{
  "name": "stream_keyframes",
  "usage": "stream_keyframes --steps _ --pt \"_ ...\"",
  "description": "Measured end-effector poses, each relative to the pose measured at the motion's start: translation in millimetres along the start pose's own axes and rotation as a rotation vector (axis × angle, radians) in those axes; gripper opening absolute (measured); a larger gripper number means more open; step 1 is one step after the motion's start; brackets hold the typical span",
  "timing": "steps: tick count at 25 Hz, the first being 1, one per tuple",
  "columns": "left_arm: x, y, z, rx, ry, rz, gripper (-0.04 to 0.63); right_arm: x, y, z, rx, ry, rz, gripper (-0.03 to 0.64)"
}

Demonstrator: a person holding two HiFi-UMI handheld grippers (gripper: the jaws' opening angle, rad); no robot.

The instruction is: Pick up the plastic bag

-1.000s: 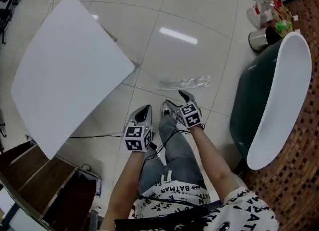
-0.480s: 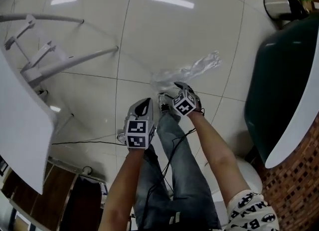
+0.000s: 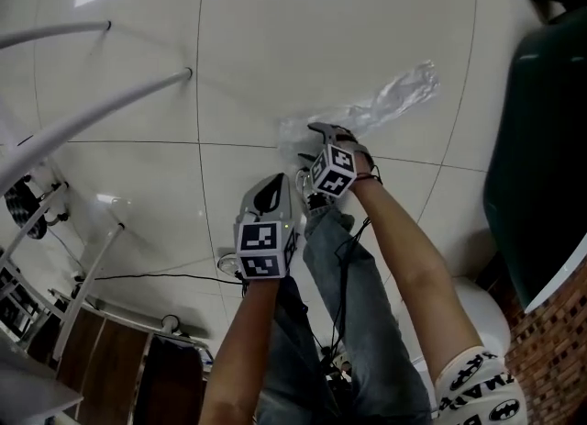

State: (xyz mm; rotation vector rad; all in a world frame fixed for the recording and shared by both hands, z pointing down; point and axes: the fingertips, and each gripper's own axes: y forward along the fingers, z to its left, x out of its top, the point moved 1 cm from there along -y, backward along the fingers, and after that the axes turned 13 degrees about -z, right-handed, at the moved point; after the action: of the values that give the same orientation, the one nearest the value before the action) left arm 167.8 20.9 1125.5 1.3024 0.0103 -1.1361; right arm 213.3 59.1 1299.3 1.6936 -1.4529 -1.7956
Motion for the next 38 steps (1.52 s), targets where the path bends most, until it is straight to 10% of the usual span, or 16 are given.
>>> stream_keyframes --steps 11,14,17,24,38 --pt "-42.7 -1.2 28.1 0.016 -0.034 0.021 0.006 -40.7 49.1 5.6 -0.009 -0.298 0.207 0.306" --pt "-45.3 -2.4 25.9 0.006 -0.029 0.018 0.006 -46.7 49.8 1.1 -0.054 -0.258 0.257 0.045" --pt "-36.1 -11.2 24.2 0.011 -0.028 0.007 0.005 -44.2 43.0 -4.9 -0.08 -0.079 0.257 0.017" --pt "41.7 -62.7 11.8 0.055 -0.059 -0.131 0.005 75.7 -69.8 -50.3 -0.263 0.378 -0.2 0.014" --pt "273.2 -264.2 -60.5 0.067 0.004 -0.459 0.005 356.3 -385.9 -46.4 -0.334 0.676 -0.879 0.011"
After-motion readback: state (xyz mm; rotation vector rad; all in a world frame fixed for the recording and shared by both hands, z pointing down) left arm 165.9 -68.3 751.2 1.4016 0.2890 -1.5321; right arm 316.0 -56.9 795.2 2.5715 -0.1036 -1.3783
